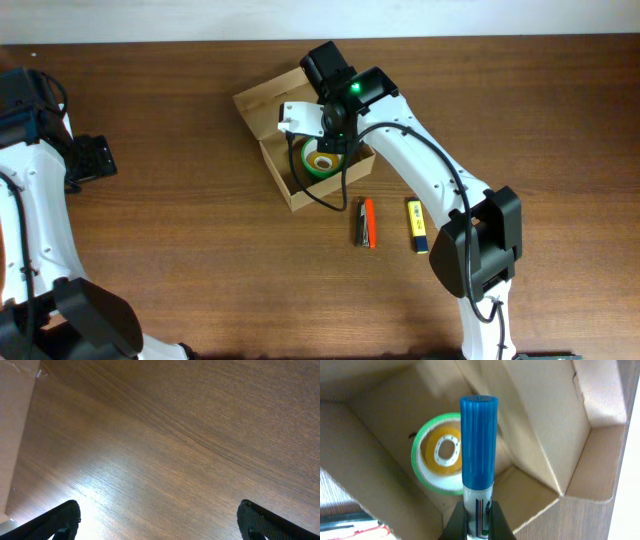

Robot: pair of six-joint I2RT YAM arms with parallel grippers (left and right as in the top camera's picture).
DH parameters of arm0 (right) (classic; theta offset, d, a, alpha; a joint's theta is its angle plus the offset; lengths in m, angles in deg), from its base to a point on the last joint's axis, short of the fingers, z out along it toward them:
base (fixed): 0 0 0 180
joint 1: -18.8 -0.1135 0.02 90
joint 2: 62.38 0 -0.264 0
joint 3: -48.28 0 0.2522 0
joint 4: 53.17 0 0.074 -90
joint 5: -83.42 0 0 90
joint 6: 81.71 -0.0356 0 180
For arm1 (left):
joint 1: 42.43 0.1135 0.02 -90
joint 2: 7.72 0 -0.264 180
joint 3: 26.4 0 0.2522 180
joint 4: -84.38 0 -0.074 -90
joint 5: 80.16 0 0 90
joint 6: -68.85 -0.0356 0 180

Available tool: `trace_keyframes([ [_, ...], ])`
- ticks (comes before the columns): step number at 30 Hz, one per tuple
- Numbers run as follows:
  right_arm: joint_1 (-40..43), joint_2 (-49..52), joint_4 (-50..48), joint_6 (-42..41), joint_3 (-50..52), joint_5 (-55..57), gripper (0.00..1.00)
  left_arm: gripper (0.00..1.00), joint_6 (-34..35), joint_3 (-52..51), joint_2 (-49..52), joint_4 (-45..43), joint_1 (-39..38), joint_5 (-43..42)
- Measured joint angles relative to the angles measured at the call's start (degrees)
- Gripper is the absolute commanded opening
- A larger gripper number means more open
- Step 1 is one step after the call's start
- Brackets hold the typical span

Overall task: Pack container
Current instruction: 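Carry the blue marker into the box and release it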

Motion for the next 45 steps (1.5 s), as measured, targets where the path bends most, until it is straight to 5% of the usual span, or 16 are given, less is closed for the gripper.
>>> trace_keyframes([
  [34, -1.66, 7.02, 9.49, 0.09, 0.0, -3.69, 0.04, 1.0, 0.0, 0.0, 0.0, 0.0, 0.0, 0.0],
  [41, -1.66, 7.02, 8.76, -1.64, 0.0, -3.67, 0.38, 1.0, 0.0, 0.0, 0.0, 0.0, 0.0, -0.02],
  [45, -1.66, 7.02, 6.58, -3.67, 0.0, -2.93, 0.48, 1.0, -0.02, 0.0, 0.0, 0.02, 0.0, 0.0],
])
